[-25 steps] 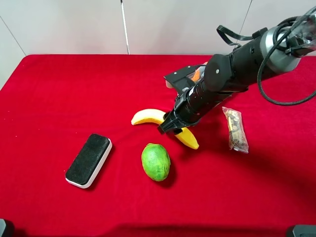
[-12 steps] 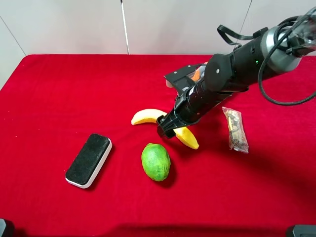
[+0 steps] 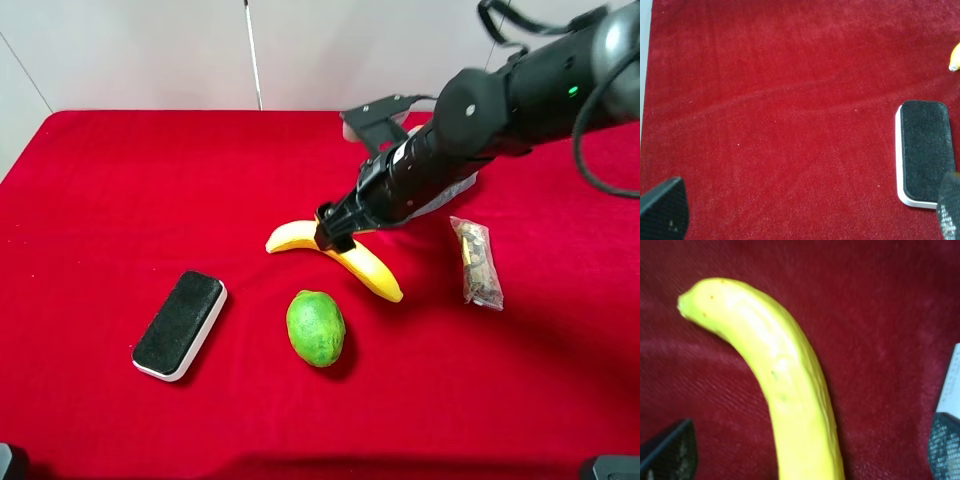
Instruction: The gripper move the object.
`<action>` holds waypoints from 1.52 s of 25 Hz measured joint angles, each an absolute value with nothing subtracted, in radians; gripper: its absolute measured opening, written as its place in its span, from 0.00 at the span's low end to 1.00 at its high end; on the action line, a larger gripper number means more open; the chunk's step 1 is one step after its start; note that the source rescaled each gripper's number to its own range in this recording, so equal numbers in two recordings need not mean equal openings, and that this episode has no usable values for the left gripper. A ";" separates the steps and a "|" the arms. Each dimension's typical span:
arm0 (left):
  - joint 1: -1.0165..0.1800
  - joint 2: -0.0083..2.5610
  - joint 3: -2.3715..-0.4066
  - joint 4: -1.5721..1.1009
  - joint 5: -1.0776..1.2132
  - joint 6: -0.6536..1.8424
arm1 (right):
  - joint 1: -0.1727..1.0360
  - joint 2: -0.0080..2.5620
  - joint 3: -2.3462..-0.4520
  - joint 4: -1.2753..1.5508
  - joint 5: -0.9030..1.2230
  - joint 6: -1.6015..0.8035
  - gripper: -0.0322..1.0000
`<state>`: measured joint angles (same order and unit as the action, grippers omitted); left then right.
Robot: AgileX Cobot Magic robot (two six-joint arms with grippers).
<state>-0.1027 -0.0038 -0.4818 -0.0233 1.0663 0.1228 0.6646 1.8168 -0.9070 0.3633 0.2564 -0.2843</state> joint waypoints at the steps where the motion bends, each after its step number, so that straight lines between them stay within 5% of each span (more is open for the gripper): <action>1: -0.103 -0.004 -0.482 -0.023 1.066 0.123 | 0.665 1.800 -0.907 0.351 0.264 -0.264 1.00; 22: -0.103 -0.004 -0.482 -0.023 1.066 0.123 | 0.665 1.383 -0.902 0.059 0.819 0.000 1.00; 38: -0.103 -0.004 -0.482 -0.023 1.066 0.123 | 0.665 0.987 -0.683 -0.008 0.938 0.050 1.00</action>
<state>-0.1027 -0.0038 -0.4818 -0.0233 1.0663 0.1228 0.6646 0.9868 -0.6831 -0.0077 0.9382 0.0500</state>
